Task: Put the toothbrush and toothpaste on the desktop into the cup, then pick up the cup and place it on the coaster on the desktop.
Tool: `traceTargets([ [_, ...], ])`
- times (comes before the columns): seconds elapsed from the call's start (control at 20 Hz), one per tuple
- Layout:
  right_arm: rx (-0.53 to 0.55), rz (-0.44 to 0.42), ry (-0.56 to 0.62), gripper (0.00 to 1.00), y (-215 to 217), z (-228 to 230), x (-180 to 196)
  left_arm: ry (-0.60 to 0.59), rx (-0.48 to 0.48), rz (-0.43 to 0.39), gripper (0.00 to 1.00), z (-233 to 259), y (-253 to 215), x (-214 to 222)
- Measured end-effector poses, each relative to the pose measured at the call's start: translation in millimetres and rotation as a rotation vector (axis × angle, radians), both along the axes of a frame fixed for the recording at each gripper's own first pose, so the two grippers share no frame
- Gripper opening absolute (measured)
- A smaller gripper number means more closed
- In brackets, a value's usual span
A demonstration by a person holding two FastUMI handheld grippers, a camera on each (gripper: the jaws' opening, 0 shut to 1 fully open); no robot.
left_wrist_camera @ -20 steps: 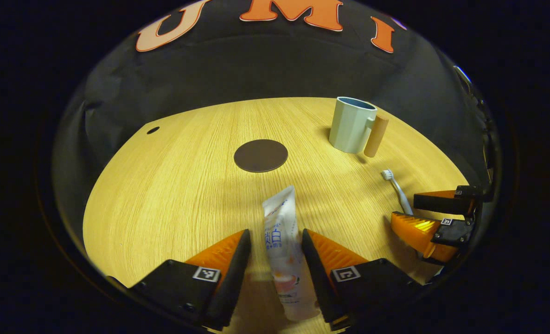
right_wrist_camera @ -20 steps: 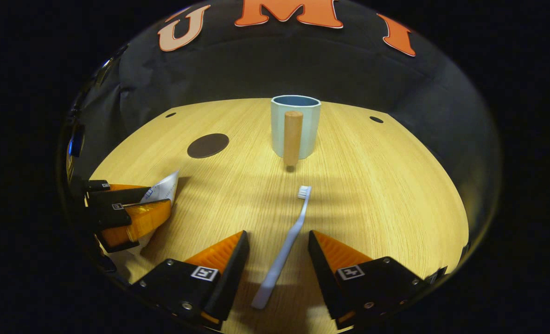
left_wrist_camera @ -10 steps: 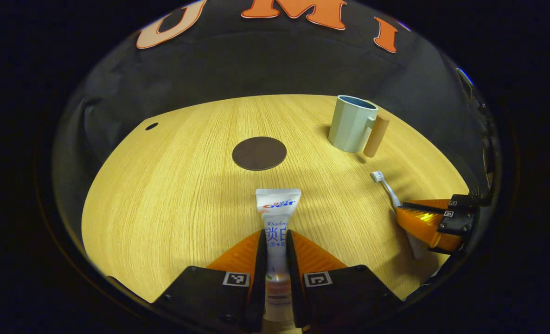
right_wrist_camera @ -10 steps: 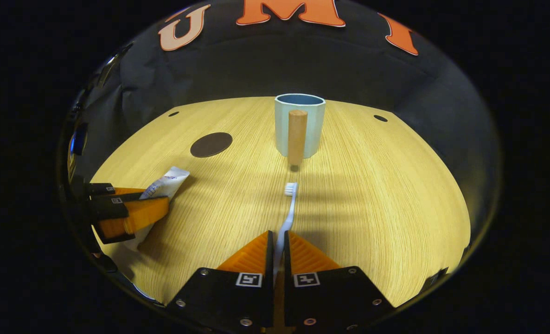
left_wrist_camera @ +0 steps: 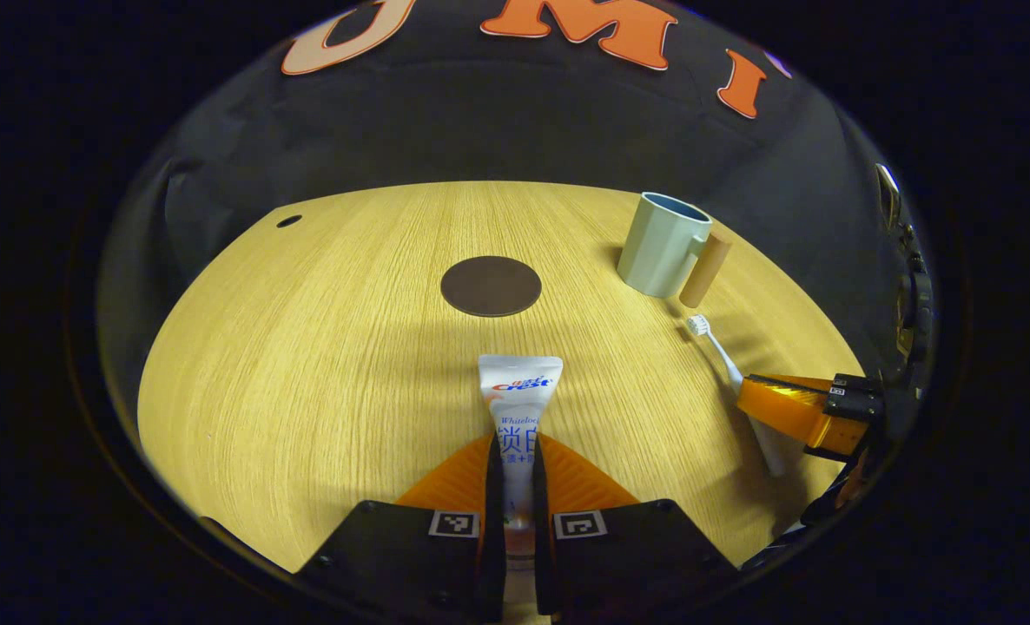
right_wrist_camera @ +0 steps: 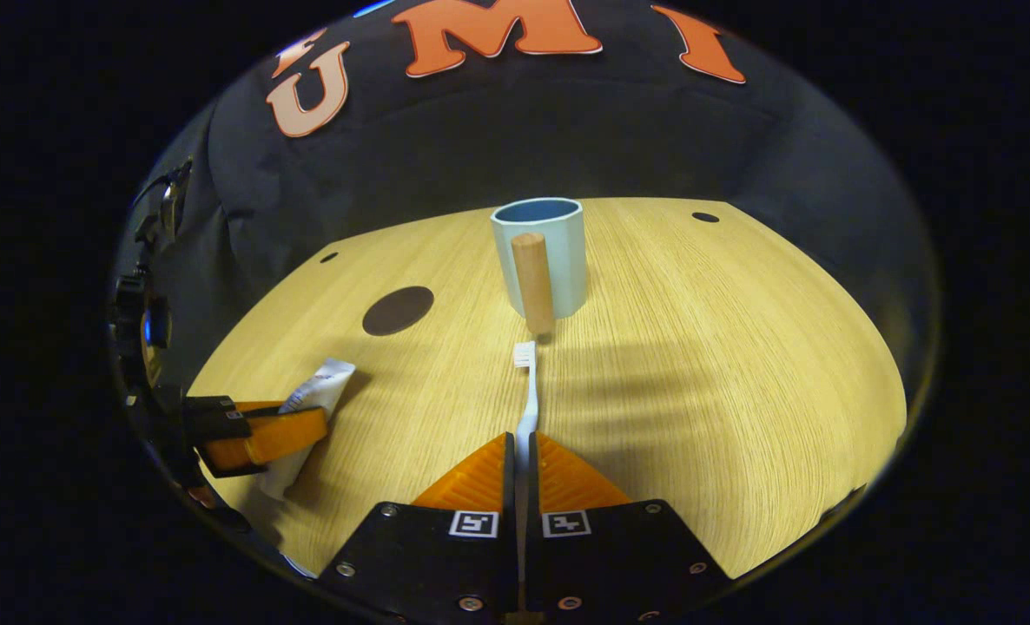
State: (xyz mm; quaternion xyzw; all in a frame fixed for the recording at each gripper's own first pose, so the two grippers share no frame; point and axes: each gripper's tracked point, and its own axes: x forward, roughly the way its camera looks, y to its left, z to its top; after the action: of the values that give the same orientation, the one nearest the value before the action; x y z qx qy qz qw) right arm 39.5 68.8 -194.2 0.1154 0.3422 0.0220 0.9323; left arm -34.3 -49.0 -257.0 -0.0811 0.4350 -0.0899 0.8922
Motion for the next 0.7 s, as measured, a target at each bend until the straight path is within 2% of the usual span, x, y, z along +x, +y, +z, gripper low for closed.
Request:
traceTargets([
  [0.2,0.021,0.007,-0.062,0.05,-2,23,3,-0.03,-0.024,0.016,0.17,8,4,2],
  [0.4,0.012,0.029,-0.119,0.04,-3,37,8,-0.075,0.004,0.025,0.17,21,10,1],
  [0.7,-0.014,0.074,-0.219,0.04,-3,72,17,-0.069,0.009,0.041,0.17,18,13,2],
])
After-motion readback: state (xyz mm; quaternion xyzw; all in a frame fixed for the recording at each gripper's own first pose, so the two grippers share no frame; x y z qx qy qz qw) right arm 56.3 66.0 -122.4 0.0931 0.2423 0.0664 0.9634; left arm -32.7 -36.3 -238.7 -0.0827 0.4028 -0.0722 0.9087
